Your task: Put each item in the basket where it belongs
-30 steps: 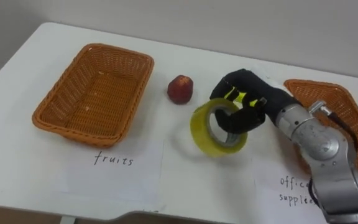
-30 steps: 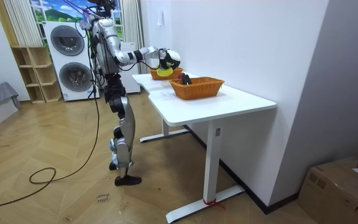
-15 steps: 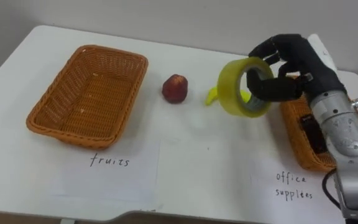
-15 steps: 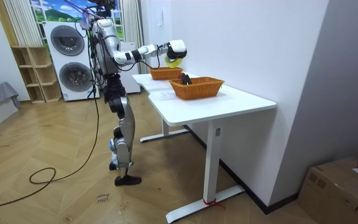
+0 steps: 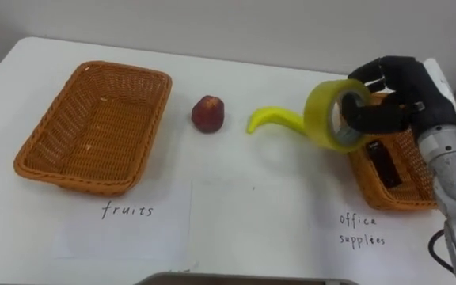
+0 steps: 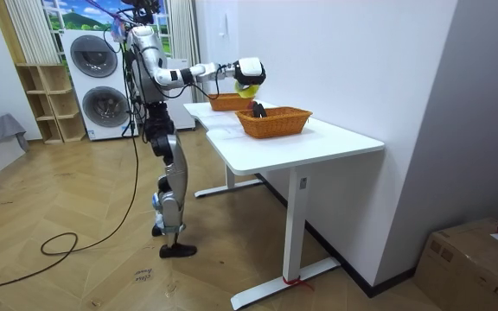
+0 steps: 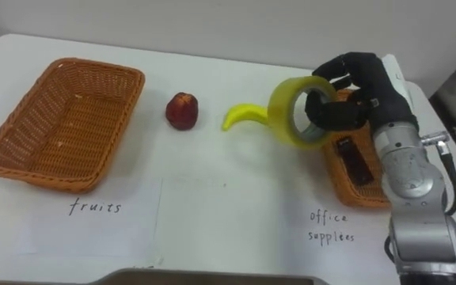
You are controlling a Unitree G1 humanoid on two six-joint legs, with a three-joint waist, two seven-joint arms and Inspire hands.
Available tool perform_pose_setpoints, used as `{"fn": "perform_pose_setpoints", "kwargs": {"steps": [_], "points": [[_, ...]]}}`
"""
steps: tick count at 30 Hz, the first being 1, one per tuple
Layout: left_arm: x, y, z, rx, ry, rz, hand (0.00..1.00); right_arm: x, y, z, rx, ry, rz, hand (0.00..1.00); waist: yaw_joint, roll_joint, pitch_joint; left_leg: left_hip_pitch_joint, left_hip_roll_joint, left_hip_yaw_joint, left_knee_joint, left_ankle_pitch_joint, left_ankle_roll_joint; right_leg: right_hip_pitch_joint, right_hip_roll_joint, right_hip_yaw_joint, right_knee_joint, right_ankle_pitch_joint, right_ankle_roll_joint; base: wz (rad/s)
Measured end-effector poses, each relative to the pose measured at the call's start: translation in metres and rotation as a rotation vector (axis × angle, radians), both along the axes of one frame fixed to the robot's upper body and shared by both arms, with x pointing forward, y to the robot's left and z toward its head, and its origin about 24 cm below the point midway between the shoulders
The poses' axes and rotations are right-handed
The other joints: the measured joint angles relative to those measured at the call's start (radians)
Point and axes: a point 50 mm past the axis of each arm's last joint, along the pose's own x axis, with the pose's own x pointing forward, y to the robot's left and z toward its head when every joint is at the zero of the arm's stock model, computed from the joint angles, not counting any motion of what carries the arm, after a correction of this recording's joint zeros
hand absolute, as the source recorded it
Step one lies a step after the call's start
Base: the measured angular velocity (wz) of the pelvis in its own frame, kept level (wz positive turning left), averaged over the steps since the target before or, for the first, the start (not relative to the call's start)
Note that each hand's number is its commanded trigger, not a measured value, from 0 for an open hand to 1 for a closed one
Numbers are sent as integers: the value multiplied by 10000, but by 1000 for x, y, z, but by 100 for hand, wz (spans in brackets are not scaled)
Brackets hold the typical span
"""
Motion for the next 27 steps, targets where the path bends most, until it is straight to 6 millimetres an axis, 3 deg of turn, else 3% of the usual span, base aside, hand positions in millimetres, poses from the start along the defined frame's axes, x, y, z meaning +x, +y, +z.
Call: {"fn": "perform_pose_setpoints", "kwargs": {"steps": [2, 4, 7, 14, 18, 27], "points": [[-1, 3, 1, 63, -9, 170, 0, -1, -10, 2, -183, -10, -326, 100, 19, -65, 33, 25, -2, 3, 10, 1, 2, 34, -16, -2, 4, -1, 2, 0], [-4, 9, 2, 214, 73, 192, 0, -1, -24, -9, -118, 373, -984, 100, 21, -146, 127, 146, 3, -4, -12, -15, 10, 151, 21, -16, -24, -3, 5, 0], [-9, 10, 3, 248, 201, 227, 0, -3, -35, -19, -72, 924, -1353, 100, 3, -150, 138, 136, 0, 20, -2, -81, 16, 153, 40, 8, -24, -3, 6, -5], [-14, 15, 4, 376, 367, 243, 0, -4, -39, -27, 523, 1054, -1691, 100, -248, 28, 201, 162, -14, 38, 20, -80, 9, 144, 99, 63, -29, -2, 5, -1], [-14, 15, 4, 397, 362, 250, 0, -5, -44, -29, 623, 1135, -1885, 100, -421, 144, 171, 130, -1, 55, -3, -80, 3, 110, 106, 68, -37, -6, 9, 2], [-16, 17, 5, 463, 417, 284, 0, -10, -58, -39, 756, 1447, -2648, 100, -707, -29, 13, 123, -2, 288, -8, -80, 4, 20, 119, 267, -20, -9, 14, -7]]}}
